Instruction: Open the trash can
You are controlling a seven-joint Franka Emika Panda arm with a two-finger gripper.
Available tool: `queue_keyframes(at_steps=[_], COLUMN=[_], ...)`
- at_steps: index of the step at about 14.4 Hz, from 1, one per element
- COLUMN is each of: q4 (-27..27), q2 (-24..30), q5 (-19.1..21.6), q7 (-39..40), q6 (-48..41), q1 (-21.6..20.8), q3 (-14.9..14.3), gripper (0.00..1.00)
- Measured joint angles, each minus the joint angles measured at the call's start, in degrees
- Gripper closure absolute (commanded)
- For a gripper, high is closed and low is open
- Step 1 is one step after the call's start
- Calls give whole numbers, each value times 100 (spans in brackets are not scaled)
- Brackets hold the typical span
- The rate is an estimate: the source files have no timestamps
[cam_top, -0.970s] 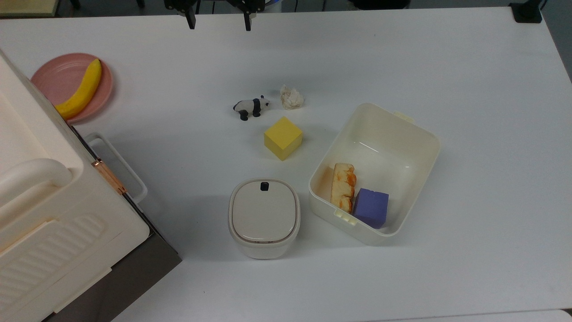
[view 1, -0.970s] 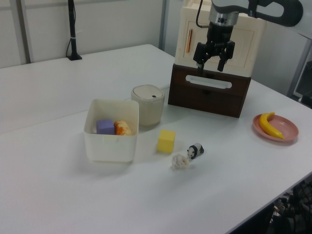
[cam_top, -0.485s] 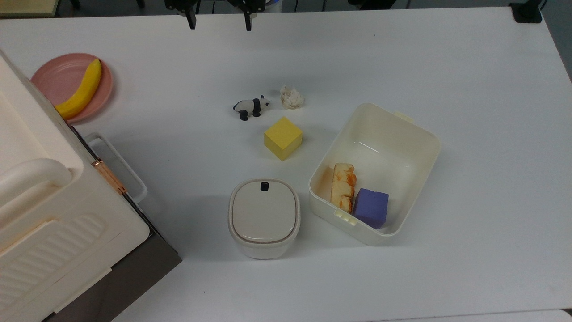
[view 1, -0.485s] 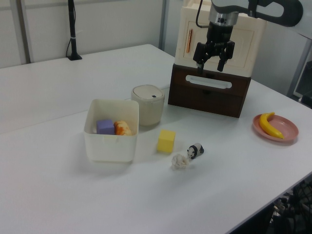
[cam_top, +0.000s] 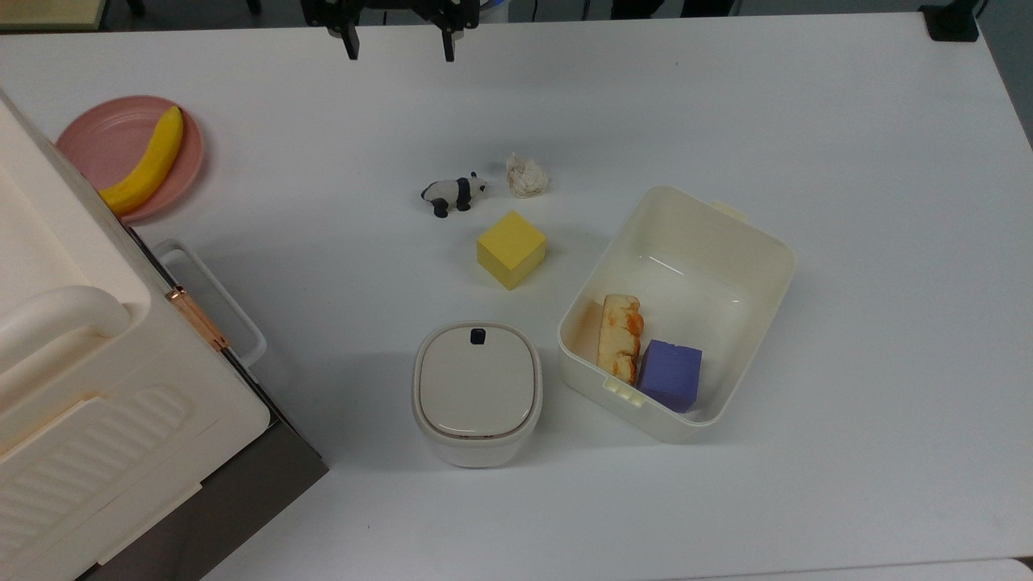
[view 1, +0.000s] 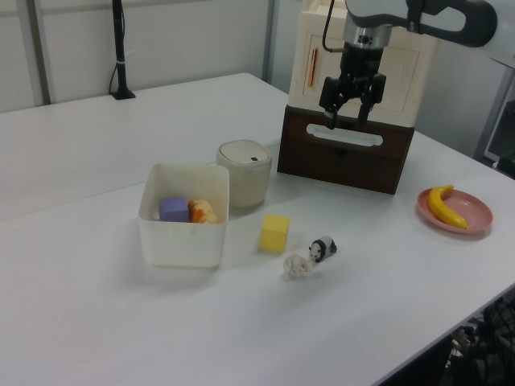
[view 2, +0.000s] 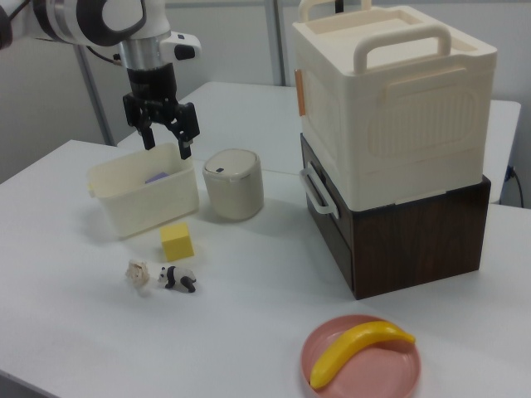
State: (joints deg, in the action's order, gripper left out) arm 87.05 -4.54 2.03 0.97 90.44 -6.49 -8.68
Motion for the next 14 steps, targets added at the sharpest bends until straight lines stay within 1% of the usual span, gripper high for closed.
queue_keyframes(at_steps=[1,5,8,11,14], q4=[18,34,39,47,27], q2=[0,-51,-109,-324,-710], q5=[0,0,5,76,121], q7=[97,156,165,165,165], q6=[0,40,288,994,1777], q1=[-3,-39,-101,-192,-324], q3=[2,4,11,13,14], gripper=[100,100,100,100,100])
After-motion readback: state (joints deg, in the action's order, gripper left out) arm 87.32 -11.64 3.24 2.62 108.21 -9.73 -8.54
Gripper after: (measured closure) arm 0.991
